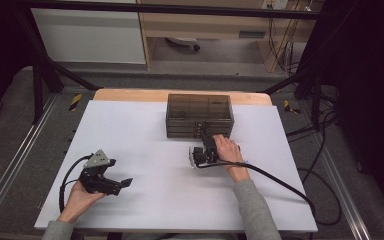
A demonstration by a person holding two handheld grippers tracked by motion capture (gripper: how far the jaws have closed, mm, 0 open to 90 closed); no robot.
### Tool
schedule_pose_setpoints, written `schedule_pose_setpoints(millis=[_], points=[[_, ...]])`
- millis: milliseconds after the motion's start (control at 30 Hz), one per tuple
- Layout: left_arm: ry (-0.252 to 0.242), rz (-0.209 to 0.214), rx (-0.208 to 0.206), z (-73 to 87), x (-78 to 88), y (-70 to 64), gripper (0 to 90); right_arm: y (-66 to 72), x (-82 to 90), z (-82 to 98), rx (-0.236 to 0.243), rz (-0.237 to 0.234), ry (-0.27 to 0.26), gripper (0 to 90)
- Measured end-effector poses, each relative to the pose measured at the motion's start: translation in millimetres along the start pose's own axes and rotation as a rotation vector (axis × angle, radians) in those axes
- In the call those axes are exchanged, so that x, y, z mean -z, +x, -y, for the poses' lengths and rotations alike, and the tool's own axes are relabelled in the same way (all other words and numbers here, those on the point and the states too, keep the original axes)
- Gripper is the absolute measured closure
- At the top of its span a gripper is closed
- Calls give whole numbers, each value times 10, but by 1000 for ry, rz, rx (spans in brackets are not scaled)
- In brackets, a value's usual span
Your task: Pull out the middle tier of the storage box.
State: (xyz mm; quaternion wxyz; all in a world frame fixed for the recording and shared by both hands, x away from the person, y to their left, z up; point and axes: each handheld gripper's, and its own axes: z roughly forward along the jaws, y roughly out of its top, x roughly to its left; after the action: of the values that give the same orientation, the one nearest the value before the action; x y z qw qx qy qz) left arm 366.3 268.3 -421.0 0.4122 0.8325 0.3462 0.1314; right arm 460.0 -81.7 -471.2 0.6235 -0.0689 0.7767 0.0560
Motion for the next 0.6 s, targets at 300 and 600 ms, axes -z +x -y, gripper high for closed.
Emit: schedule_pose_setpoints(millis=[300, 600], points=[[0, 0, 0, 0, 1, 0, 23, 6, 3, 2, -6, 2, 0, 810], [0, 0, 0, 0, 1, 0, 23, -1, 9, 2, -11, -3, 0, 813]])
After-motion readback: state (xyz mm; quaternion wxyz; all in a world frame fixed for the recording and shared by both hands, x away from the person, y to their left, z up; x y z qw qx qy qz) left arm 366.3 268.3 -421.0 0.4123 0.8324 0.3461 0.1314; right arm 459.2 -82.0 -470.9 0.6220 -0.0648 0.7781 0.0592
